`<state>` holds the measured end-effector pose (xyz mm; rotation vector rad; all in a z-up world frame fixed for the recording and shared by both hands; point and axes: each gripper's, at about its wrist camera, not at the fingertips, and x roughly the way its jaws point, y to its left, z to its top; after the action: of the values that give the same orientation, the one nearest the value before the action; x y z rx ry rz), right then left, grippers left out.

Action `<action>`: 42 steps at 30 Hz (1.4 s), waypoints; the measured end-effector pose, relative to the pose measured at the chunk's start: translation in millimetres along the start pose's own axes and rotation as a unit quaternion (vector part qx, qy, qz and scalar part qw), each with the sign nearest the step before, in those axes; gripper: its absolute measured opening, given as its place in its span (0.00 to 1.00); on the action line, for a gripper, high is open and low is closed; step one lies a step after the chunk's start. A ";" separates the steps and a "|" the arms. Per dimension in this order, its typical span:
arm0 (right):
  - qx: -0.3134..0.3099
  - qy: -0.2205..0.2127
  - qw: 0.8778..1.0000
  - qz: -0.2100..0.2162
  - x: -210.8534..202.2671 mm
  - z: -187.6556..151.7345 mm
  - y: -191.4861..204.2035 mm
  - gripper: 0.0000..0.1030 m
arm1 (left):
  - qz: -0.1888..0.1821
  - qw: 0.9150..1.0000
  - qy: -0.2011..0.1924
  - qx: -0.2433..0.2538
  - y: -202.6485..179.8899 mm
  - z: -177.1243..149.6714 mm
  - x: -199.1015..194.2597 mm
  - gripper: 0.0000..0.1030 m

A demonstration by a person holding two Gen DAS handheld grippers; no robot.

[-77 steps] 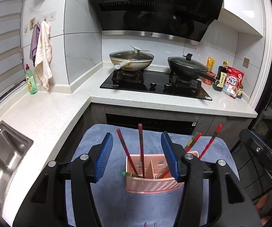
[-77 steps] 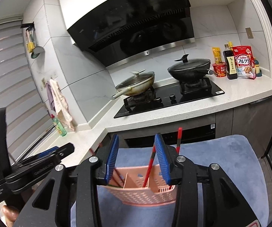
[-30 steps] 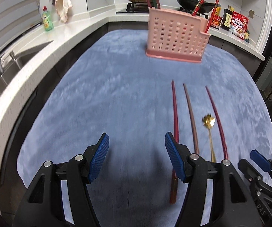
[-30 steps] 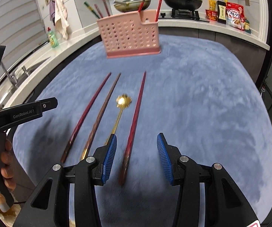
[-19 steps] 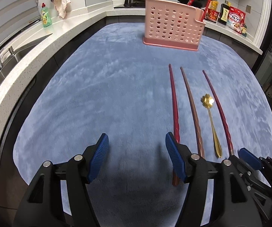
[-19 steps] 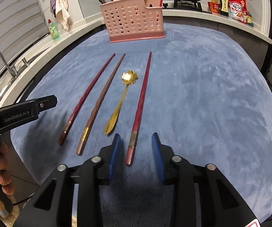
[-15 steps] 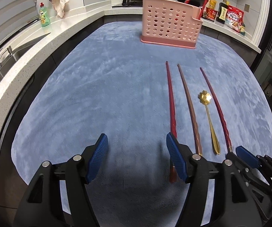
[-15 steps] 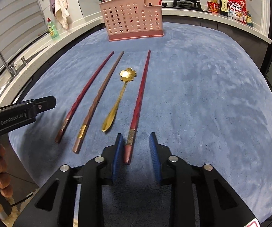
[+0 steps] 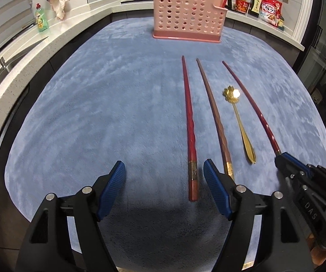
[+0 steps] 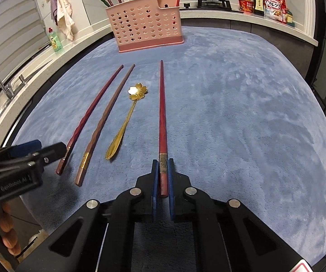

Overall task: Organize utensils
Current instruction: 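Grasp a red chopstick with the left tool while the right tool grasps another red chopstick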

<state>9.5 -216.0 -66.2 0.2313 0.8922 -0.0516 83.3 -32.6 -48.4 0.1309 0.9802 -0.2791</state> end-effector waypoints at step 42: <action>0.027 -0.069 0.997 0.015 -60.1 56.5 -12.0 0.07 | -0.040 0.999 -0.017 -0.030 18.9 44.2 -40.6 0.09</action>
<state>13.3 -243.3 12.5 0.2880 0.7501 -0.0623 102.8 -17.8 9.5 0.0319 0.9613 -0.3230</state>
